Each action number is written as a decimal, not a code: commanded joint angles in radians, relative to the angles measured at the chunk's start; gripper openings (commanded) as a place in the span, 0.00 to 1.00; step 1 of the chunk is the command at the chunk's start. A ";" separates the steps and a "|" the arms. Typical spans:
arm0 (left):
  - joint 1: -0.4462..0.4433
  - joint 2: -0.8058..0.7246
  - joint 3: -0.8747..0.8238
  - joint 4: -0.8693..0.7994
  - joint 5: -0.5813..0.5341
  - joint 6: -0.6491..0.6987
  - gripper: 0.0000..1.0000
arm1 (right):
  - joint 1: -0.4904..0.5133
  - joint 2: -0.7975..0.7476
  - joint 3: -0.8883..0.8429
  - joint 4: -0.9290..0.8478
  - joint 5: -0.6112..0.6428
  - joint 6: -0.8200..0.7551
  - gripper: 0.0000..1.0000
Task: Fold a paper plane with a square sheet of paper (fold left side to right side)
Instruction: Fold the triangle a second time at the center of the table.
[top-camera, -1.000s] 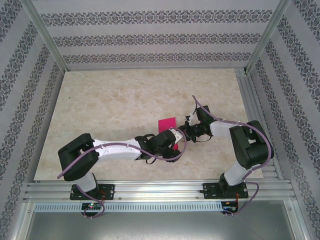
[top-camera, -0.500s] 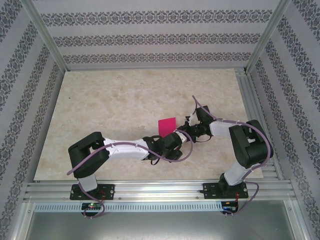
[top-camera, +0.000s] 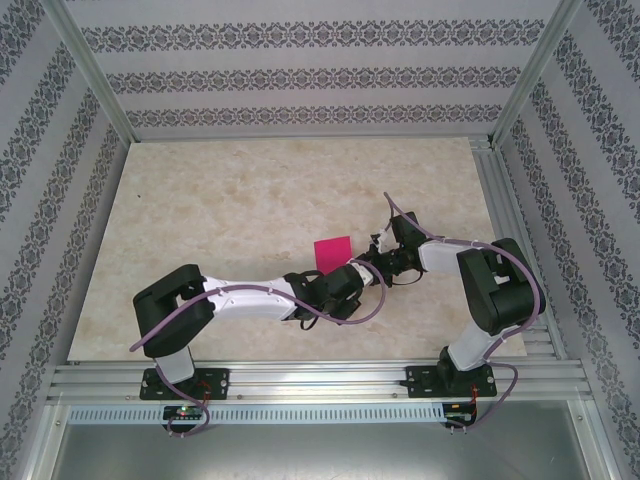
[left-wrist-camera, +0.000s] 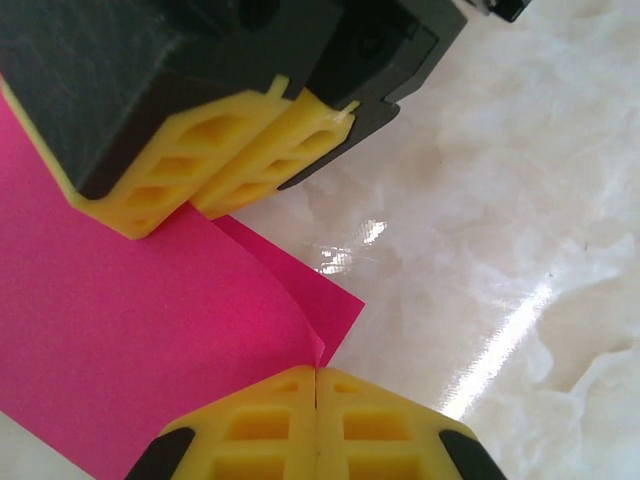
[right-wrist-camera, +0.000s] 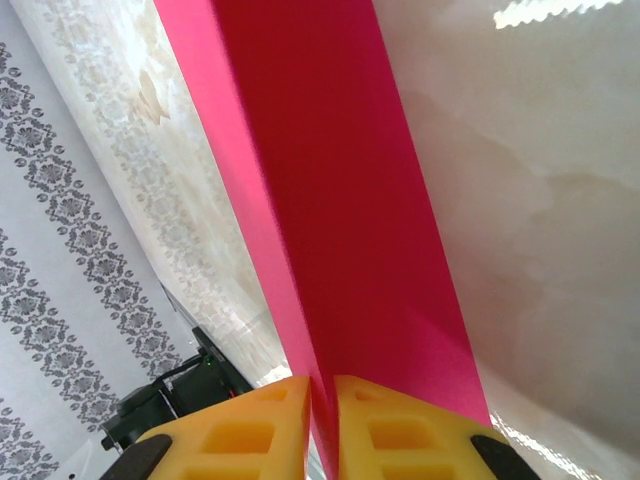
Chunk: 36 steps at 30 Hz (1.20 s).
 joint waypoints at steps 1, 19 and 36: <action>0.002 -0.037 0.009 -0.005 0.002 0.005 0.00 | 0.010 0.011 0.021 -0.013 0.012 -0.026 0.15; 0.107 -0.097 -0.107 0.141 0.212 -0.073 0.00 | -0.084 -0.219 -0.025 -0.007 0.038 -0.038 0.58; 0.223 -0.146 -0.190 0.177 0.293 -0.113 0.00 | 0.010 -0.182 -0.191 0.083 0.069 -0.010 0.17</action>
